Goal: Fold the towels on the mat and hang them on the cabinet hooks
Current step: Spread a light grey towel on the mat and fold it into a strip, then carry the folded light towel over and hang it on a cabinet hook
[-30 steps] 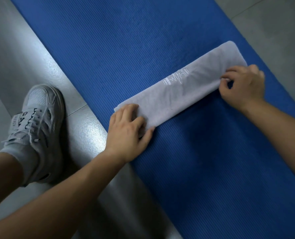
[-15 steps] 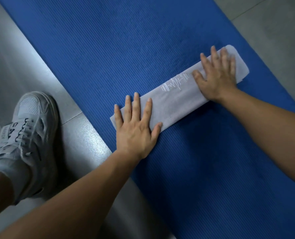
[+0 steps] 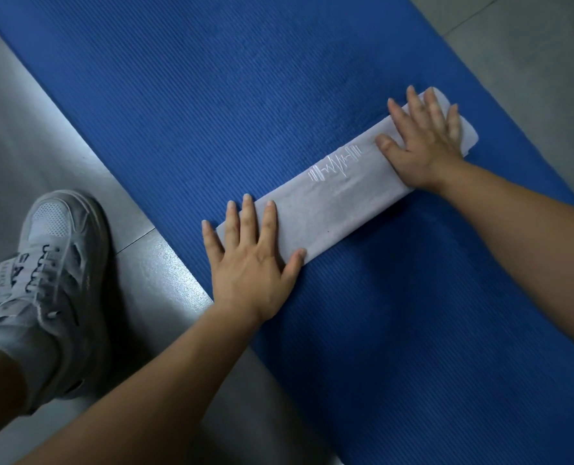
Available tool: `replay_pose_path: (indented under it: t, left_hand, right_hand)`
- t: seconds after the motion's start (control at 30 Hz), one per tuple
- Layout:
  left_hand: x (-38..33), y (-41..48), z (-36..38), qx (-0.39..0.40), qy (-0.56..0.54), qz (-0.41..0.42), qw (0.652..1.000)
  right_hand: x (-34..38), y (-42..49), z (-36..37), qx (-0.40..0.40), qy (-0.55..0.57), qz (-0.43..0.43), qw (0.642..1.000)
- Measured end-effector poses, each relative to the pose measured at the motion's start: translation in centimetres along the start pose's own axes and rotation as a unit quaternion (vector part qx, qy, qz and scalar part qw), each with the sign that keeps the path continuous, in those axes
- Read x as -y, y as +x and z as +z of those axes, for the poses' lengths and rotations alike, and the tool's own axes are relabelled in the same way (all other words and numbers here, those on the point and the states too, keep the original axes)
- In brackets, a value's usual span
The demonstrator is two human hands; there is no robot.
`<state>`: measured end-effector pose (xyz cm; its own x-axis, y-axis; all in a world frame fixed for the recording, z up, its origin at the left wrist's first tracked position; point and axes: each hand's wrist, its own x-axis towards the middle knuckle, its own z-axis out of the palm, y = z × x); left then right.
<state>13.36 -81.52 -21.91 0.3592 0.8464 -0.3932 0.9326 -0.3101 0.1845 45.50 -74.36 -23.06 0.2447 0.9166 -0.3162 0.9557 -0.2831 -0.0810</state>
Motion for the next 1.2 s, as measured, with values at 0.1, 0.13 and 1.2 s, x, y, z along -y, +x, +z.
replay_pose_path:
  t: [0.1, 0.13, 1.2]
  left_hand:
    - [-0.5, 1.7, -2.4, -0.046, -0.099, 0.016, 0.994]
    - [-0.9, 2.9, -3.2, -0.068, -0.136, 0.035, 0.988]
    - [-11.2, 3.5, -32.8, 0.408, -0.602, 0.019, 0.686]
  right_hand:
    - [1.6, -3.7, 0.0, -0.133, 0.088, -0.017, 0.987]
    - [2.3, -5.5, 0.4, -0.176, 0.112, -0.033, 0.977]
    - [10.3, -22.0, -22.2, -0.114, 0.814, 0.316, 0.475]
